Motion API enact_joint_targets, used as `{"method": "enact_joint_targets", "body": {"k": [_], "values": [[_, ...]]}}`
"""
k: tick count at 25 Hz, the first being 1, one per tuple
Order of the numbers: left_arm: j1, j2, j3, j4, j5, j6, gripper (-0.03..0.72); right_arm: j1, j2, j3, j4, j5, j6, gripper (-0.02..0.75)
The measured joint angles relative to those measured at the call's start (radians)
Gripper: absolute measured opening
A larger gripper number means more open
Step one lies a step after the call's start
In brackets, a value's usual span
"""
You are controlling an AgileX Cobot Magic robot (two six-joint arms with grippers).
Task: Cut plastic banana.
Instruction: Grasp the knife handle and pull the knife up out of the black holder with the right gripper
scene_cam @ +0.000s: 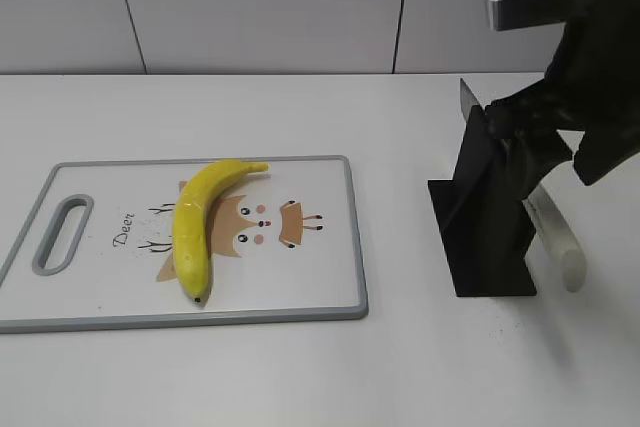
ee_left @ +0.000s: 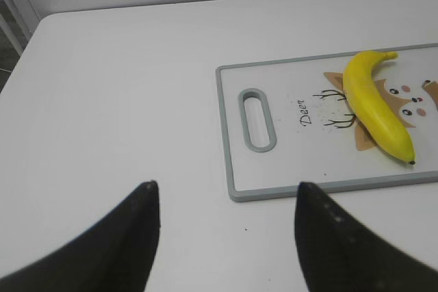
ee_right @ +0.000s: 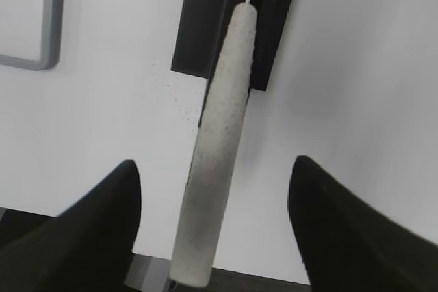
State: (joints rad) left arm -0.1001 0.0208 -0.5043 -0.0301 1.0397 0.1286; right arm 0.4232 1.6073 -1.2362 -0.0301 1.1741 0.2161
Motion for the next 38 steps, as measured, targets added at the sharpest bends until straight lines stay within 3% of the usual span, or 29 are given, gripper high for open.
{"method": "enact_joint_targets", "body": {"k": [11, 19, 21, 26, 38], "values": [[0.000, 0.000, 0.000, 0.000, 0.000, 0.000, 0.593, 0.000, 0.140, -0.001, -0.026, -0.001, 0.022, 0.524], [0.000, 0.000, 0.000, 0.000, 0.000, 0.000, 0.593, 0.000, 0.177, -0.001, -0.026, -0.001, 0.033, 0.432], [0.000, 0.000, 0.000, 0.000, 0.000, 0.000, 0.593, 0.000, 0.178, -0.001, -0.026, -0.001, 0.036, 0.398], [0.000, 0.000, 0.000, 0.000, 0.000, 0.000, 0.592, 0.002, 0.178, -0.001, -0.017, 0.002, 0.050, 0.209], [0.000, 0.000, 0.000, 0.000, 0.000, 0.000, 0.591, 0.002, 0.178, -0.022, -0.002, 0.011, 0.057, 0.209]]}}
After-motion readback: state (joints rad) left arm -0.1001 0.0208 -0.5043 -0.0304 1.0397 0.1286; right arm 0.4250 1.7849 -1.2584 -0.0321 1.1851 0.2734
